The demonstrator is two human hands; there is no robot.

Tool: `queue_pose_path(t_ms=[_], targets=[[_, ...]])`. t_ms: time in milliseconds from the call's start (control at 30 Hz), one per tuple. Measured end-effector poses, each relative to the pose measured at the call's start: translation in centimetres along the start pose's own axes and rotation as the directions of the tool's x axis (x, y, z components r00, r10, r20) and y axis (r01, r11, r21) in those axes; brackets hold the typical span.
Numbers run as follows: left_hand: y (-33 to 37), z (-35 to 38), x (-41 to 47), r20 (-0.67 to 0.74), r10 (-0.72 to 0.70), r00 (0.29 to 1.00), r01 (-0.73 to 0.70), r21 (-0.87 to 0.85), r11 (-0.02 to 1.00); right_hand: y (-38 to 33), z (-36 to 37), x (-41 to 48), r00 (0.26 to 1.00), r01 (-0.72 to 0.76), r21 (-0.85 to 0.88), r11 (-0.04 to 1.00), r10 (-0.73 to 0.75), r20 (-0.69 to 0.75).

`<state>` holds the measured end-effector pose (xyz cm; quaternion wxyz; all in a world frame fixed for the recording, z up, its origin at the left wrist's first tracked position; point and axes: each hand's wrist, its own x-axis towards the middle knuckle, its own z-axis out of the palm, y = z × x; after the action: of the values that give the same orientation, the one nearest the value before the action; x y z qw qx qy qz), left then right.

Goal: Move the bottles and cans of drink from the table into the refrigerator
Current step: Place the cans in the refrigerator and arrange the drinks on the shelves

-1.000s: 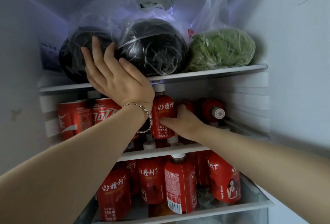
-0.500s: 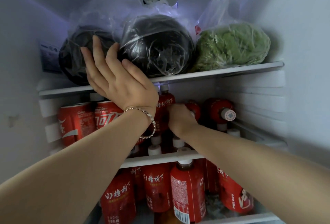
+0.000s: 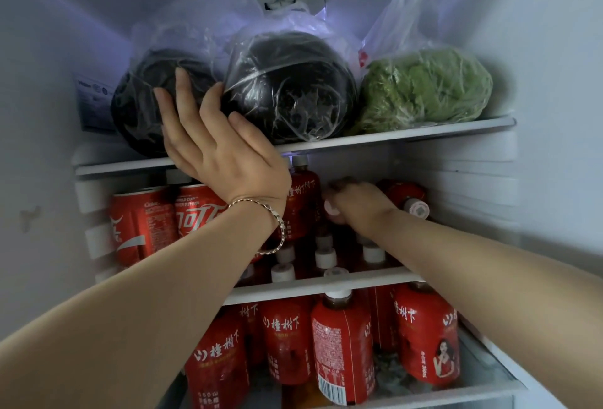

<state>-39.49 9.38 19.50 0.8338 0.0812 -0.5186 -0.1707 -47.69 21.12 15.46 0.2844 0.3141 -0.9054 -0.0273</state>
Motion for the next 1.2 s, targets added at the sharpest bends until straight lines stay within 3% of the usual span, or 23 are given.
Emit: queue_pose_path(t_ms=[67,133,267,333,400,467,567,700,767,800,900,933,967,1033,1100,1167,1200], targets=[[0.0,0.0,0.0,0.001,0.002,1.000,-0.002,0.002,1.000,0.2,-1.2,-1.2,0.971,-0.122,0.220,0.968,0.162,-0.175],[0.1,0.0,0.1,0.001,0.001,1.000,-0.001,0.005,1.000,0.3,-2.5,-2.3,0.919,-0.137,0.364,0.921,0.256,-0.301],[0.1,0.0,0.2,0.005,-0.002,1.000,0.002,0.006,1.000,0.1,-3.8,-2.7,0.911,-0.095,0.494,0.864,0.276,-0.308],[0.2,0.0,0.2,0.007,-0.011,1.000,0.011,0.010,1.000,-0.7,-3.7,-2.2,0.905,-0.127,0.629,0.767,0.349,-0.243],[0.2,0.0,0.2,0.006,-0.012,1.000,0.012,0.016,1.000,-2.1,-3.4,-1.6,0.885,-0.204,0.778,0.594,0.451,-0.112],[0.1,0.0,0.1,0.008,-0.005,1.000,0.005,0.016,1.000,-3.4,-3.1,-1.1,0.829,-0.271,0.876,0.399,0.559,0.002],[0.0,0.0,0.1,0.003,0.000,1.000,0.000,0.017,1.000,-4.7,-2.9,-0.6,0.734,-0.287,0.935,0.208,0.675,0.075],[0.0,0.0,0.0,-0.001,0.006,1.000,-0.006,0.018,1.000,-7.4,-1.4,-1.2,0.825,-0.338,0.941,0.038,0.493,0.276],[0.0,0.0,0.0,-0.004,0.004,1.000,-0.004,0.021,1.000,-7.5,-0.8,-1.3,0.850,-0.305,0.952,0.029,0.460,0.258],[0.0,-0.1,0.0,-0.005,0.004,1.000,-0.004,0.021,1.000,-7.2,-0.7,-1.4,0.857,-0.251,0.965,0.081,0.483,0.182],[-0.1,0.0,0.0,-0.004,0.017,1.000,-0.017,0.018,1.000,-6.7,-0.5,-1.1,0.895,-0.179,0.841,0.511,0.440,-0.077],[-0.1,0.0,0.0,-0.007,0.017,1.000,-0.017,0.018,1.000,-6.8,-0.4,-1.0,0.917,-0.173,0.758,0.628,0.384,-0.109],[-0.2,0.0,-0.1,-0.011,0.020,1.000,-0.020,0.023,1.000,-7.0,-0.3,-0.9,0.938,-0.165,0.713,0.681,0.332,-0.101],[-0.2,0.1,0.0,-0.021,0.026,0.999,-0.025,0.027,0.999,-6.8,-0.4,-0.7,0.972,-0.160,0.753,0.638,0.234,0.008],[-0.2,0.1,0.0,-0.016,0.027,1.000,-0.026,0.029,0.999,-5.8,-1.1,-0.6,0.982,-0.184,0.857,0.481,0.122,0.143],[-0.2,0.1,0.1,-0.018,0.029,0.999,-0.029,0.034,0.999,-4.1,-1.5,-0.3,0.959,-0.268,0.919,0.288,0.169,0.226],[-0.2,0.1,0.0,-0.021,0.029,0.999,-0.028,0.035,0.999,-3.1,-0.9,0.4,0.943,-0.290,0.918,0.269,0.247,0.225]])
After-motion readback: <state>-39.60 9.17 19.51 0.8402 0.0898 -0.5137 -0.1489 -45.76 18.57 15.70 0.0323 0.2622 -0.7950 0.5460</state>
